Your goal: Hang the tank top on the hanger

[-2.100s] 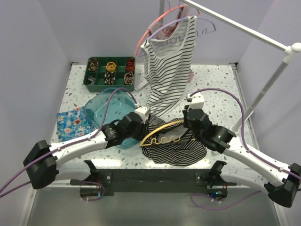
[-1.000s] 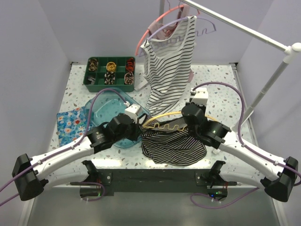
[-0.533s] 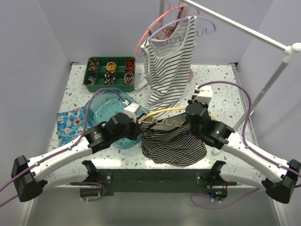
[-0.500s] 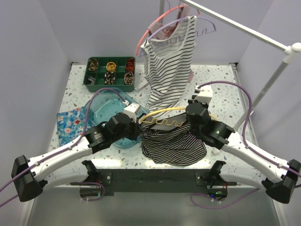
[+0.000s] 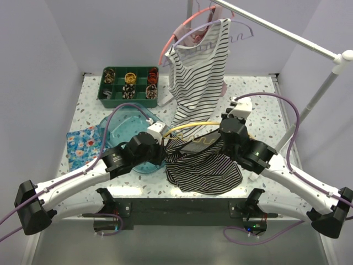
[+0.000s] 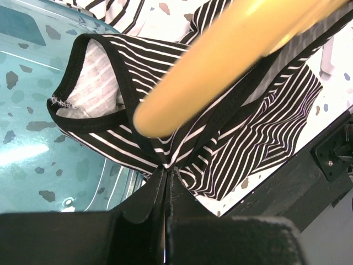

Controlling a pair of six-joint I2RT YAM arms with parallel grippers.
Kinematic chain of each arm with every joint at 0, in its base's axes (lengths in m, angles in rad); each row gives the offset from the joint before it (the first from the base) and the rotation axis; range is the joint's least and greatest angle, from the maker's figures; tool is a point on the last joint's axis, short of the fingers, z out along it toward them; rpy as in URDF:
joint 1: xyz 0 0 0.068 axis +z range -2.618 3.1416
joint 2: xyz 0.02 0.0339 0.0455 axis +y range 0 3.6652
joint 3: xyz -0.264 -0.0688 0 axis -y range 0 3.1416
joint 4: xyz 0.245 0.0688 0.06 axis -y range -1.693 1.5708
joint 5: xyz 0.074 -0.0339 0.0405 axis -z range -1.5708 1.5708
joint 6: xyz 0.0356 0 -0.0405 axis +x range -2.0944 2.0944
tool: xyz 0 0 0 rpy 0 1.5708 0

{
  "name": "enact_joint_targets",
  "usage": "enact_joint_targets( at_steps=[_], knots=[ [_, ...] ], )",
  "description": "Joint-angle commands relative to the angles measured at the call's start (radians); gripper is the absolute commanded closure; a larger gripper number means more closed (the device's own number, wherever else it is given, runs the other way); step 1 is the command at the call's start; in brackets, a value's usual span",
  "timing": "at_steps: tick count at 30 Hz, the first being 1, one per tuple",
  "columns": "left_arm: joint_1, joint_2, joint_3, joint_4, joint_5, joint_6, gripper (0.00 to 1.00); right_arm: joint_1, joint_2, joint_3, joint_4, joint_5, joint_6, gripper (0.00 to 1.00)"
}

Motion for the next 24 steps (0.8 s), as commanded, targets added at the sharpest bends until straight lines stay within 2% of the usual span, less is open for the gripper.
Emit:
enact_joint_targets(
  at_steps=[1,6,13,24],
  knots=[
    [0.004,0.002,0.006,0.017,0.015,0.026,1.0,-0.009,0.015,0.058,0.097,0.057,0.01,1.0],
    [0.004,-0.015,0.016,-0.006,0.006,0.02,1.0,-0.015,0.026,0.046,0.109,0.055,0.011,1.0],
    [0.032,-0.024,0.086,-0.092,-0.068,-0.006,1.0,-0.018,-0.046,-0.045,0.132,0.032,0.005,1.0],
    [0.159,-0.007,0.161,-0.091,0.089,-0.012,1.0,-0.018,-0.099,-0.122,0.164,0.055,-0.04,1.0]
  ],
)
